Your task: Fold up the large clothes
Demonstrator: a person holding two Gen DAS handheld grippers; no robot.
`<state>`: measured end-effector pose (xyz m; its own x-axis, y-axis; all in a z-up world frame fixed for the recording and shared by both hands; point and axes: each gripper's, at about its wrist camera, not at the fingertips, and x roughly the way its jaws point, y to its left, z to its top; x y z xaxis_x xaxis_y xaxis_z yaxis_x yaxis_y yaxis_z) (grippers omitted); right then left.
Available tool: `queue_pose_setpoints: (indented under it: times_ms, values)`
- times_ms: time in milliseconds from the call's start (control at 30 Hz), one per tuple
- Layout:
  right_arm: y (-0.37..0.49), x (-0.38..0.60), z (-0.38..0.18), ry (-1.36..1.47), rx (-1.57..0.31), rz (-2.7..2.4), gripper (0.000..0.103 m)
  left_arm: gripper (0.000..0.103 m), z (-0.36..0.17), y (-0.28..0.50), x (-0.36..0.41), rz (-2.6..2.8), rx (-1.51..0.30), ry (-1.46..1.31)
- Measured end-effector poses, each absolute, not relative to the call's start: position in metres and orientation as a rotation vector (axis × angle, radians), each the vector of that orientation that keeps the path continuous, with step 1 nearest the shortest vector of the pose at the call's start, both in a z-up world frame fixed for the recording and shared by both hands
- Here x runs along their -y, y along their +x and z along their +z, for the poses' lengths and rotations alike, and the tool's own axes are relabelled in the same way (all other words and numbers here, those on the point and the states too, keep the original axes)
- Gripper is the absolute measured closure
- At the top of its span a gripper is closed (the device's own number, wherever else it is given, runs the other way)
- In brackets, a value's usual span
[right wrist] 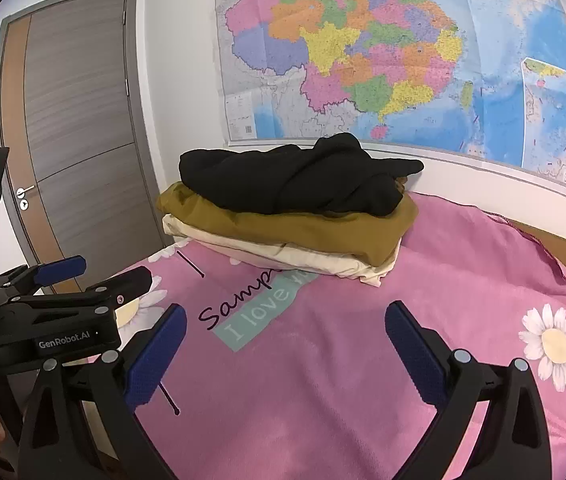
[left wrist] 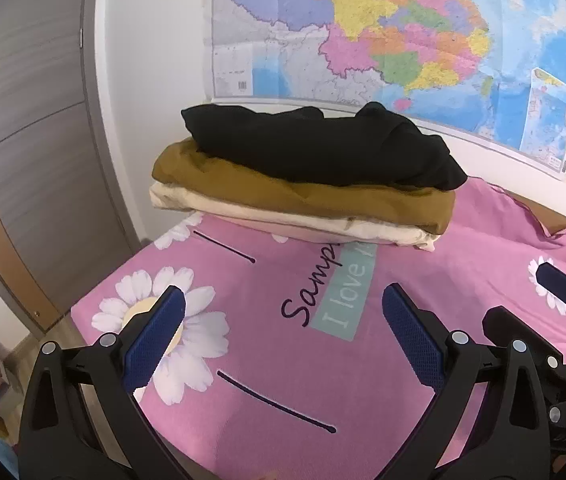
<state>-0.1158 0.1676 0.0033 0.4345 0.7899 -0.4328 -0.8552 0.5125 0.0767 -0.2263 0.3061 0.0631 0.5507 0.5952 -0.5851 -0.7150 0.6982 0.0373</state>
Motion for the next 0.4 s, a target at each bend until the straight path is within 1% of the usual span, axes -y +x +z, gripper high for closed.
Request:
queue_pose_setpoints:
  times_ms: [400]
  values:
    - [-0.1165,-0.1669,0.0040,-0.157,-0.451,1.028,0.006,0.005,0.0579,-0.2269,-0.3066,0.781,-0.624,-0.239]
